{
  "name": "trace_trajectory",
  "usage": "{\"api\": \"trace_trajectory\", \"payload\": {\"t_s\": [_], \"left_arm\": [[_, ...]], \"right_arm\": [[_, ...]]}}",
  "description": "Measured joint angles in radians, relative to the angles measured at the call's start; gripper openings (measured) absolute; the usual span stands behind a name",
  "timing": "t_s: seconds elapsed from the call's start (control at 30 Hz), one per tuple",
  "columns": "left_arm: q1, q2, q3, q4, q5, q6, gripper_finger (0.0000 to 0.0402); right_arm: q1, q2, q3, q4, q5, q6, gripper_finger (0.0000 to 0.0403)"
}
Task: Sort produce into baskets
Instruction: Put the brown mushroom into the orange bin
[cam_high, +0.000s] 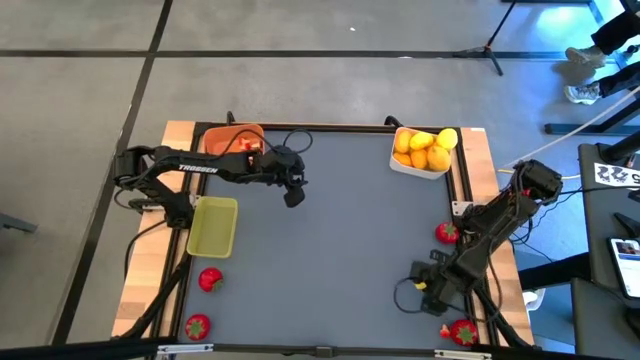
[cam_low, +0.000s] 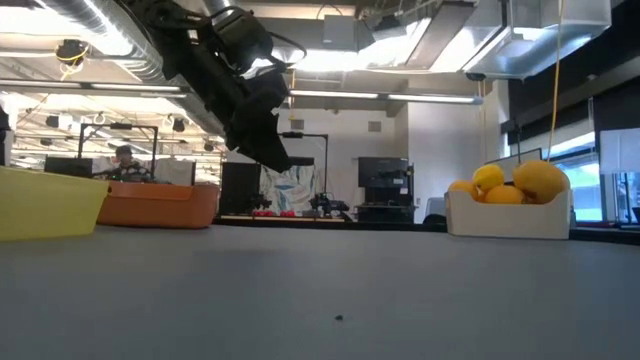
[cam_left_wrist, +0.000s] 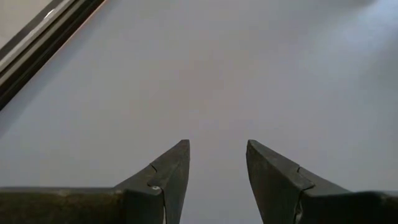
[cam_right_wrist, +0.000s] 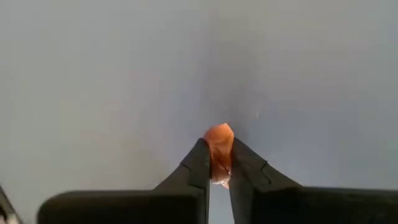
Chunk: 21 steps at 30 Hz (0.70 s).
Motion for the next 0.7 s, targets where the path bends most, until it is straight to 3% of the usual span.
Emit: {"api": "trace_trajectory", "payload": {"t_s": [0.37, 0.7], "left_arm": [[-0.067, 0.0, 0.0, 0.034, 0.0, -0.001, 0.0155], [-0.183, 0.0, 0.0, 0.195, 0.0, 0.003, 0.0155]], "right_arm": [[-0.218, 0.0, 0.101, 0.05, 0.236, -0.264, 0.0045], [-0.437, 0.0, 0.104, 0.302, 0.36, -0.639, 0.0046]]}}
